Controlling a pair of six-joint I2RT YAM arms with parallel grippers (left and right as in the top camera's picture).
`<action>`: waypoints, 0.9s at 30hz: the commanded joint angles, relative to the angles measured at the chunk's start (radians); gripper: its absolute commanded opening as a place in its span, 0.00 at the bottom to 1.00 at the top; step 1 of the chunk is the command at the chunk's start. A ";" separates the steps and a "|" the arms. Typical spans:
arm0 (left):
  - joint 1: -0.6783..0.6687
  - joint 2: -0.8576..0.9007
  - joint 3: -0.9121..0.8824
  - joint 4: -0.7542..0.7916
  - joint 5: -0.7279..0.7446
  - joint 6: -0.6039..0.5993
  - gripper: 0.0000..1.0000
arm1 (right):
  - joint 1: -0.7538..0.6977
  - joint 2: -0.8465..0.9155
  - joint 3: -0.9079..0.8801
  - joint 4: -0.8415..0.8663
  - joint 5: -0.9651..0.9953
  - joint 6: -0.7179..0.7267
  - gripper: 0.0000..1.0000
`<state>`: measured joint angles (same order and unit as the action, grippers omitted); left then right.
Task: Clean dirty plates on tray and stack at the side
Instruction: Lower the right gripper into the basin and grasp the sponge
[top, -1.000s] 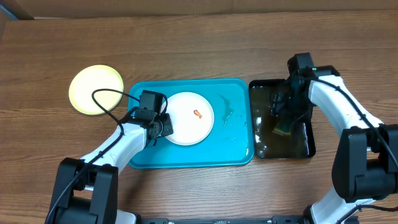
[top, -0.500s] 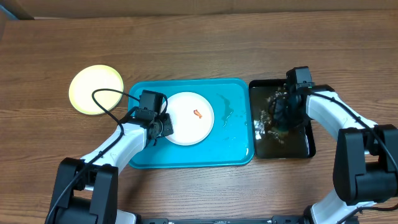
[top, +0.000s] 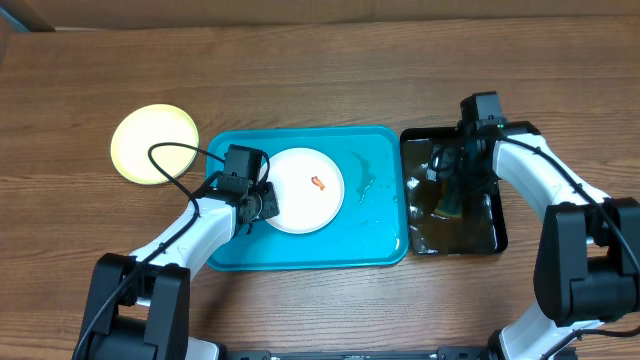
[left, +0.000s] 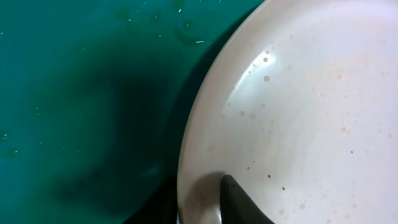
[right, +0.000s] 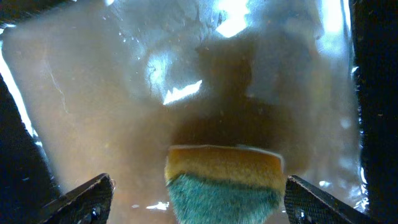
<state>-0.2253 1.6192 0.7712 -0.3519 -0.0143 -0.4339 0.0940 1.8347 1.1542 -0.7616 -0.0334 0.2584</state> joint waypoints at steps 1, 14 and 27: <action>-0.003 0.037 -0.014 -0.016 0.007 0.016 0.25 | 0.002 0.008 -0.059 0.032 0.021 0.003 0.88; -0.003 0.037 -0.014 -0.016 0.007 0.016 0.28 | 0.000 0.005 0.075 -0.094 -0.154 -0.004 0.60; -0.003 0.037 -0.014 -0.009 0.007 0.016 0.29 | 0.002 0.008 -0.021 -0.217 -0.144 -0.004 0.67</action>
<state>-0.2279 1.6192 0.7715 -0.3492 -0.0109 -0.4339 0.0940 1.8393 1.1892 -1.0153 -0.1699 0.2577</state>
